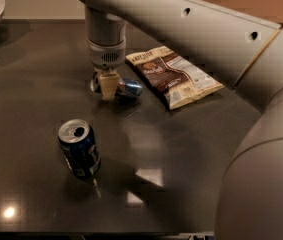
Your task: Knock redbull can over
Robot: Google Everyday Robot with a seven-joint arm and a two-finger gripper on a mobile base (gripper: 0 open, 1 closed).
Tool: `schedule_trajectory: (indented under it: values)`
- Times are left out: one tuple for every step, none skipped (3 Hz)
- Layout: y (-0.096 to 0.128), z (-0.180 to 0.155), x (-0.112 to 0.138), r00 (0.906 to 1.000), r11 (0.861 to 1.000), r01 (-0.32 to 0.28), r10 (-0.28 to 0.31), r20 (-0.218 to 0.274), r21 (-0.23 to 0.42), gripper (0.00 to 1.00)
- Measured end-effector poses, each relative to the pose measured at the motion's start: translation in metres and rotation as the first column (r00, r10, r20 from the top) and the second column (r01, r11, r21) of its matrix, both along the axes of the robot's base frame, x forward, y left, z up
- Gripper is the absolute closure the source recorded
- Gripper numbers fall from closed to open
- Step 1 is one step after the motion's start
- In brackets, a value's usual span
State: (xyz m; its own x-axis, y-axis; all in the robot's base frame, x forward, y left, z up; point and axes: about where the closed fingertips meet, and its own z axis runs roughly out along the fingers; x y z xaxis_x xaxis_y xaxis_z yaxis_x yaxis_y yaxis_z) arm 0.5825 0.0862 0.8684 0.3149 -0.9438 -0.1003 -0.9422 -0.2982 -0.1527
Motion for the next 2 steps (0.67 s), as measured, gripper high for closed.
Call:
schedule_trajectory:
  values:
    - [-0.0006, -0.0140, -0.0078, 0.9985, 0.997, -0.054, 0.054, -0.009, -0.054, 0.00]
    - [-0.0006, -0.0140, -0.0078, 0.9985, 0.997, -0.054, 0.054, -0.009, -0.054, 0.00]
